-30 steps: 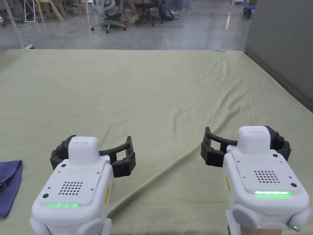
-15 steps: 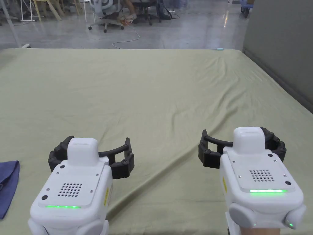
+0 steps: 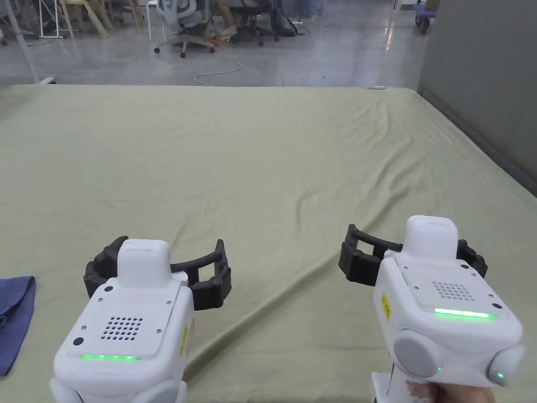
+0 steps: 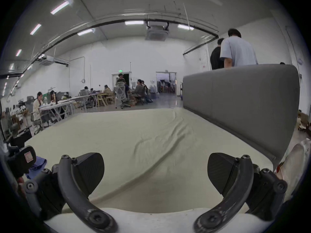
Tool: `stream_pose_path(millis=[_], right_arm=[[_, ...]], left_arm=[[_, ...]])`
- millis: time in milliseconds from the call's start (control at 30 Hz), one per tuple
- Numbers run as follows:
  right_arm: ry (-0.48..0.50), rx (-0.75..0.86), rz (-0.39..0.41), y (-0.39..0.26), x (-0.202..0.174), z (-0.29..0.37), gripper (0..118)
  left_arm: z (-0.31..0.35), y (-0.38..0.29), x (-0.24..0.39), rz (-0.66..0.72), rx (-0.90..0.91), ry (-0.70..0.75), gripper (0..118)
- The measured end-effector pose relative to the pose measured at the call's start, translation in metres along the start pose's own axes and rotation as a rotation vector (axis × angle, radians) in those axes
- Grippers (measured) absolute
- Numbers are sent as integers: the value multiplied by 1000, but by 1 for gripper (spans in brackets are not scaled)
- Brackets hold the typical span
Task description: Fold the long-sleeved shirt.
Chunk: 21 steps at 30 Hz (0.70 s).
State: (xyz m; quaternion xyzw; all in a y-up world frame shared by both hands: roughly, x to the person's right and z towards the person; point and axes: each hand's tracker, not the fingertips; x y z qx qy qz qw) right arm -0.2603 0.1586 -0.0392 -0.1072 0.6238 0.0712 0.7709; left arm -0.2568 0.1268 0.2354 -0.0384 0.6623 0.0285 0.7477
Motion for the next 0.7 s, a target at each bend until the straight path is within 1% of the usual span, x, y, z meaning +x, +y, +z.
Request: stream_pose_path(millis=[100,167,233,267,433,500,600,633,700], right_arm=[[13,-10,-1,1,3,2,118],[5,-25,19,3,1,4,118],[-29,8,51,6,-2,14,118],[-30,19,55,6,-3,15,118],[-6,3,48,6,-1,11,118],[-6,11,32,5,3,7,118],[21,-14,-46,7,11,6,118],[11,-42,-58,9,13,6,118],[37,-42,-74,9,17,4,118]], left_arm=[[-1,0,0,-8,4,11,118],[-1,-1,0,-11,10,13,118],[-2,-1,0,-13,11,16,118],[-2,-2,0,-10,9,14,118],[-2,-2,2,-2,-2,12,118],[-2,-3,2,-6,3,9,118],[-2,-3,3,-11,2,13,118],[-2,-3,3,-8,1,13,118],[-1,-2,2,-2,1,13,118]])
